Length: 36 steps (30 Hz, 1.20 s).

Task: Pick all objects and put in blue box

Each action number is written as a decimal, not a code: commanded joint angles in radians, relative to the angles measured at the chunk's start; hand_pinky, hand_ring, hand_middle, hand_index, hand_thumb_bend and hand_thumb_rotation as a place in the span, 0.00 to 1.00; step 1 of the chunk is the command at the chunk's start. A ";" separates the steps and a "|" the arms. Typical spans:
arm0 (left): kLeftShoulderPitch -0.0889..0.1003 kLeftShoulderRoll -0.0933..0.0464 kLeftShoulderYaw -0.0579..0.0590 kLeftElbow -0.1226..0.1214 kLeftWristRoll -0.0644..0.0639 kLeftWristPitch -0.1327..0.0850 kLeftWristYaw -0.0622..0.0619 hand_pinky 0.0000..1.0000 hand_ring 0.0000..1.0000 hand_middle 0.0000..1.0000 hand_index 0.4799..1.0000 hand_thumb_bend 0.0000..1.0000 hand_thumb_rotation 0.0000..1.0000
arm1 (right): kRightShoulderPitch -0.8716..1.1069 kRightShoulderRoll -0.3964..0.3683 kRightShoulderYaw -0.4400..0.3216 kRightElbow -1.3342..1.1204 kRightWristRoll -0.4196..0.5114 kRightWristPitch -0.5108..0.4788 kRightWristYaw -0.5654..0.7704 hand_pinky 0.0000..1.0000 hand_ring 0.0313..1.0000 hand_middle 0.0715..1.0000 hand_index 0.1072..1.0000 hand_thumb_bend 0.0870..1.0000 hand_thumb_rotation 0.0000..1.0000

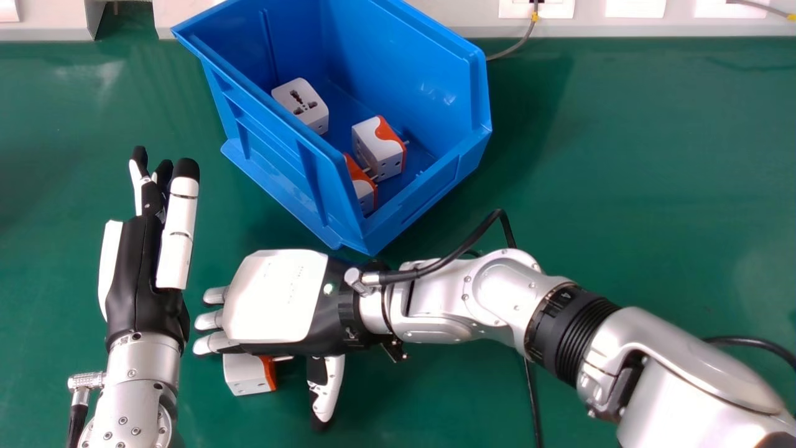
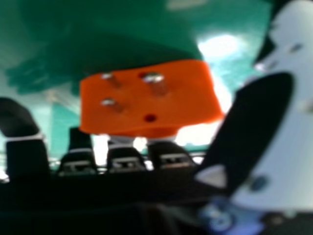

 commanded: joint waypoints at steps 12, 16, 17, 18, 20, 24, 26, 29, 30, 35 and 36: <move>-0.002 0.010 0.001 -0.045 -0.007 0.010 -0.004 1.00 1.00 1.00 1.00 0.51 0.94 | 0.028 -0.014 -0.037 -0.025 0.023 0.030 0.006 0.01 0.04 0.07 0.44 0.47 0.13; 0.002 0.011 0.000 -0.051 -0.004 0.015 -0.006 0.99 1.00 1.00 1.00 0.51 0.94 | 0.037 -0.014 -0.043 -0.031 0.026 0.038 0.012 0.01 0.04 0.07 0.43 0.47 0.13; 0.004 0.011 0.000 -0.056 -0.004 0.017 -0.006 0.99 1.00 1.00 1.00 0.51 0.94 | 0.039 -0.015 -0.044 -0.034 0.027 0.039 0.013 0.01 0.04 0.07 0.43 0.47 0.13; 0.007 0.011 -0.001 -0.061 -0.004 0.020 -0.007 0.99 1.00 1.00 1.00 0.50 0.94 | 0.040 -0.017 -0.045 -0.037 0.028 0.039 0.013 0.01 0.03 0.06 0.43 0.47 0.13; 0.009 0.013 -0.001 -0.065 -0.004 0.022 -0.008 0.99 1.00 1.00 1.00 0.50 0.94 | 0.044 -0.019 -0.046 -0.042 0.029 0.039 0.014 0.01 0.03 0.06 0.43 0.47 0.12; 0.011 0.015 -0.001 -0.070 0.000 0.027 -0.010 0.99 1.00 1.00 1.00 0.50 0.94 | 0.054 -0.023 -0.056 -0.049 0.038 0.044 0.021 0.01 0.02 0.06 0.43 0.47 0.12; 0.013 0.016 -0.001 -0.073 0.002 0.029 -0.010 0.99 1.00 1.00 1.00 0.50 0.94 | 0.061 -0.027 -0.066 -0.057 0.048 0.046 0.034 0.01 0.02 0.06 0.42 0.47 0.12; 0.016 0.019 -0.001 -0.078 0.002 0.034 -0.011 0.99 1.00 1.00 1.00 0.50 0.94 | 0.079 -0.036 -0.091 -0.083 0.077 0.051 0.068 0.01 0.02 0.06 0.43 0.47 0.12; 0.017 0.019 -0.001 -0.080 0.002 0.035 -0.011 0.99 1.00 1.00 1.00 0.50 0.94 | 0.089 -0.043 -0.101 -0.099 0.090 0.055 0.082 0.01 0.02 0.06 0.43 0.47 0.12; 0.014 0.024 0.001 -0.079 0.001 0.041 -0.012 0.99 1.00 1.00 1.00 0.50 0.94 | 0.168 -0.086 -0.161 -0.214 0.152 0.085 0.144 0.01 0.03 0.07 0.43 0.46 0.11; 0.013 0.024 0.002 -0.078 0.001 0.043 -0.012 0.99 1.00 1.00 1.00 0.50 0.94 | 0.195 -0.097 -0.179 -0.250 0.168 0.098 0.155 0.01 0.03 0.07 0.43 0.46 0.11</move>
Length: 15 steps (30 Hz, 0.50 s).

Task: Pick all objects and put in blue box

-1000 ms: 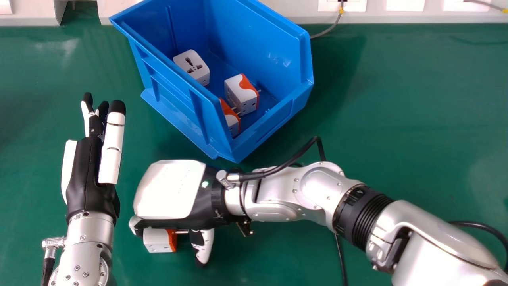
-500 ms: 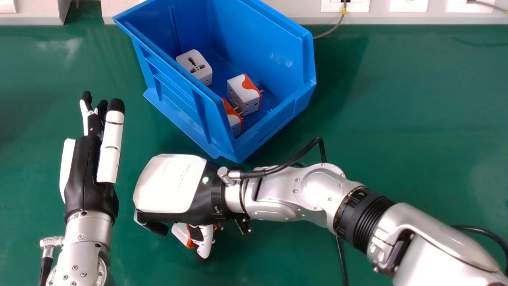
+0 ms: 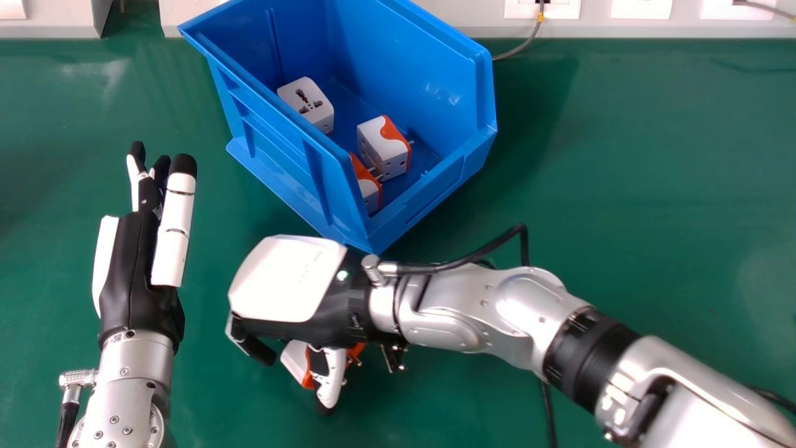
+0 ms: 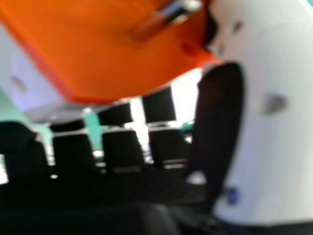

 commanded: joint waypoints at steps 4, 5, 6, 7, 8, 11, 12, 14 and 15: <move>-0.008 0.015 0.008 -0.014 -0.003 -0.003 -0.004 0.99 1.00 1.00 1.00 0.50 0.94 | 0.151 -0.050 -0.120 -0.220 0.130 0.090 0.094 0.01 0.03 0.08 0.42 0.46 0.12; -0.009 0.016 0.010 -0.010 -0.003 -0.003 -0.006 0.99 1.00 1.00 1.00 0.50 0.94 | 0.184 -0.054 -0.141 -0.264 0.153 0.112 0.111 0.01 0.03 0.08 0.42 0.46 0.12; -0.011 0.017 0.011 -0.007 -0.003 -0.003 -0.006 0.99 1.00 1.00 1.00 0.50 0.94 | 0.218 -0.059 -0.160 -0.307 0.173 0.133 0.124 0.01 0.03 0.08 0.42 0.46 0.12; -0.013 0.018 0.012 -0.004 -0.003 -0.003 -0.007 0.99 1.00 1.00 1.00 0.50 0.94 | 0.250 -0.062 -0.178 -0.348 0.189 0.154 0.134 0.01 0.03 0.08 0.42 0.46 0.12; -0.015 0.019 0.013 -0.001 -0.003 -0.003 -0.008 0.99 1.00 1.00 1.00 0.50 0.94 | 0.279 -0.064 -0.192 -0.385 0.203 0.175 0.144 0.01 0.03 0.08 0.42 0.46 0.12; -0.019 0.021 0.015 0.004 -0.003 -0.004 -0.012 0.99 1.00 1.00 1.00 0.49 0.95 | 0.362 -0.066 -0.232 -0.498 0.245 0.242 0.181 0.02 0.04 0.08 0.41 0.45 0.13; -0.021 0.023 0.016 0.007 -0.003 -0.004 -0.013 0.99 1.00 1.00 1.00 0.49 0.95 | 0.392 -0.068 -0.245 -0.539 0.257 0.263 0.191 0.02 0.04 0.09 0.41 0.45 0.14; -0.024 0.026 0.019 0.013 -0.003 -0.006 -0.015 0.99 1.00 1.00 1.00 0.49 0.95 | 0.438 -0.072 -0.263 -0.606 0.274 0.296 0.207 0.03 0.04 0.09 0.41 0.45 0.15; -0.024 0.027 0.019 0.013 -0.004 -0.005 -0.016 0.99 1.00 1.00 1.00 0.49 0.95 | 0.465 -0.076 -0.274 -0.645 0.283 0.314 0.218 0.03 0.04 0.09 0.41 0.44 0.15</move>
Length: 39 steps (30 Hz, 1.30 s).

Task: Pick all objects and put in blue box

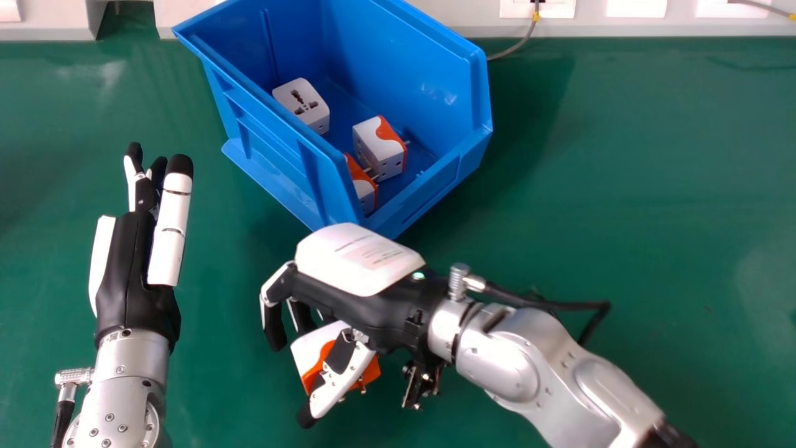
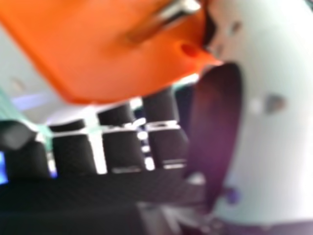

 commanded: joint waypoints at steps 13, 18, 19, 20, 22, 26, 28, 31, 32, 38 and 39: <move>-0.027 0.031 0.016 0.022 -0.014 -0.012 -0.016 1.00 1.00 1.00 1.00 0.50 0.95 | 0.281 -0.039 -0.194 -0.382 0.181 0.137 0.031 0.05 0.06 0.10 0.41 0.44 0.15; -0.030 0.035 0.021 0.031 -0.020 -0.011 -0.020 1.00 1.00 1.00 1.00 0.50 0.95 | 0.392 -0.022 -0.274 -0.489 0.260 0.189 0.011 0.04 0.06 0.09 0.41 0.44 0.15; -0.031 0.036 0.021 0.030 -0.021 -0.009 -0.022 1.00 1.00 1.00 1.00 0.50 0.95 | 0.415 -0.015 -0.291 -0.515 0.271 0.199 -0.001 0.04 0.06 0.08 0.41 0.44 0.15; -0.030 0.037 0.022 0.027 -0.023 -0.006 -0.024 1.00 1.00 1.00 1.00 0.50 0.95 | 0.433 -0.013 -0.308 -0.538 0.277 0.204 -0.013 0.04 0.05 0.08 0.41 0.44 0.15; -0.028 0.039 0.024 0.020 -0.027 -0.003 -0.028 1.00 1.00 1.00 1.00 0.50 0.95 | 0.450 -0.021 -0.338 -0.566 0.276 0.197 -0.031 0.04 0.05 0.07 0.41 0.44 0.15; -0.031 0.043 0.027 0.027 -0.030 -0.004 -0.030 1.00 1.00 1.00 1.00 0.50 0.94 | 0.440 -0.045 -0.379 -0.572 0.274 0.165 -0.049 0.03 0.04 0.06 0.41 0.44 0.15; -0.035 0.045 0.029 0.035 -0.032 -0.005 -0.031 1.00 1.00 1.00 1.00 0.50 0.94 | 0.423 -0.050 -0.403 -0.566 0.277 0.164 -0.056 0.03 0.04 0.05 0.41 0.44 0.15; -0.037 0.046 0.029 0.040 -0.032 -0.009 -0.032 1.00 1.00 1.00 1.00 0.50 0.94 | 0.392 -0.059 -0.427 -0.540 0.251 0.150 -0.088 0.03 0.04 0.05 0.41 0.44 0.15; -0.036 0.046 0.029 0.041 -0.033 -0.012 -0.033 1.00 1.00 1.00 1.00 0.50 0.94 | 0.383 -0.065 -0.431 -0.534 0.235 0.147 -0.099 0.03 0.04 0.05 0.41 0.44 0.15; -0.037 0.050 0.032 0.053 -0.032 -0.023 -0.037 1.00 1.00 1.00 1.00 0.50 0.94 | 0.336 -0.055 -0.462 -0.524 0.272 0.180 -0.097 0.02 0.03 0.05 0.41 0.44 0.15; -0.038 0.050 0.032 0.054 -0.032 -0.023 -0.038 1.00 1.00 1.00 1.00 0.50 0.94 | 0.332 -0.054 -0.465 -0.522 0.278 0.181 -0.097 0.02 0.03 0.05 0.41 0.44 0.15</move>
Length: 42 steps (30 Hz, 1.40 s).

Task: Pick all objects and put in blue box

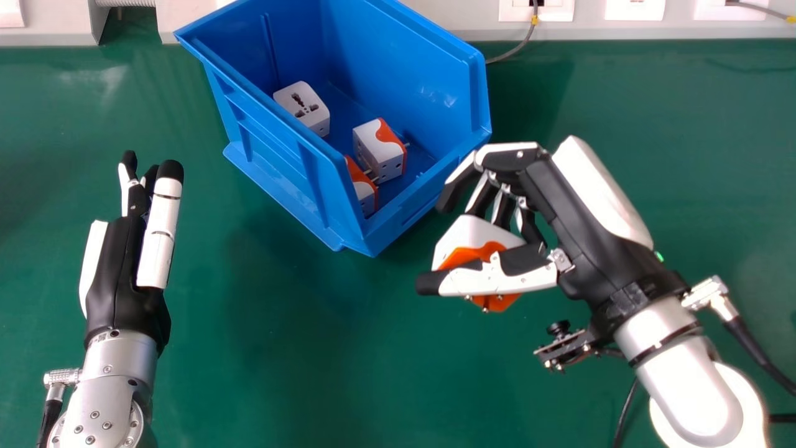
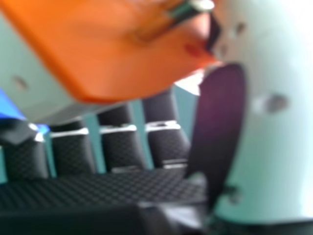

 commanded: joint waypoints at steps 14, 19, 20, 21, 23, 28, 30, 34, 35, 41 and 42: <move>-0.026 0.018 0.003 0.006 0.004 -0.026 -0.001 1.00 1.00 1.00 1.00 0.50 0.94 | -0.331 0.011 -0.004 0.177 -0.034 -0.002 -0.052 0.02 0.03 0.04 0.41 0.44 0.15; -0.023 0.018 -0.001 0.001 0.007 -0.023 0.000 1.00 1.00 1.00 1.00 0.51 0.94 | -0.491 0.034 0.024 0.299 -0.059 -0.013 -0.077 0.02 0.02 0.04 0.41 0.44 0.15; -0.022 0.017 -0.002 -0.002 0.008 -0.022 0.001 1.00 1.00 1.00 1.00 0.51 0.93 | -0.536 0.041 0.032 0.337 -0.065 -0.015 -0.083 0.02 0.02 0.04 0.41 0.44 0.15; -0.021 0.017 -0.002 -0.001 0.008 -0.023 0.001 1.00 1.00 1.00 0.99 0.51 0.93 | -0.583 0.049 0.041 0.380 -0.073 -0.018 -0.092 0.02 0.02 0.04 0.41 0.44 0.15; -0.021 0.017 -0.003 0.000 0.007 -0.024 0.001 1.00 1.00 1.00 0.99 0.51 0.93 | -0.626 0.054 0.051 0.426 -0.080 -0.027 -0.105 0.02 0.02 0.04 0.41 0.44 0.15; -0.015 0.015 -0.007 -0.006 0.011 -0.027 0.003 1.00 1.00 1.00 0.99 0.51 0.93 | -0.848 0.114 0.120 0.716 -0.143 -0.058 -0.198 0.02 0.02 0.04 0.41 0.44 0.15; -0.012 0.014 -0.008 -0.009 0.011 -0.029 0.004 1.00 1.00 1.00 0.99 0.51 0.93 | -0.913 0.133 0.143 0.826 -0.162 -0.073 -0.236 0.02 0.02 0.04 0.41 0.44 0.15; 0.000 0.010 -0.011 -0.025 0.012 -0.031 0.007 1.00 1.00 1.00 0.99 0.51 0.93 | -1.016 0.171 0.173 1.017 -0.175 -0.092 -0.287 0.02 0.03 0.05 0.41 0.44 0.15; 0.002 0.009 -0.011 -0.026 0.012 -0.032 0.007 1.00 1.00 1.00 0.99 0.51 0.93 | -1.043 0.184 0.179 1.067 -0.175 -0.089 -0.294 0.02 0.03 0.05 0.41 0.44 0.15; 0.009 0.005 -0.010 -0.027 0.005 -0.039 0.007 1.00 1.00 1.00 0.99 0.51 0.93 | -1.189 0.273 0.194 1.317 -0.154 -0.020 -0.290 0.04 0.06 0.09 0.41 0.45 0.15; 0.010 0.004 -0.010 -0.027 0.005 -0.040 0.008 1.00 1.00 1.00 0.99 0.51 0.93 | -1.205 0.282 0.193 1.346 -0.150 -0.015 -0.291 0.04 0.06 0.10 0.41 0.45 0.15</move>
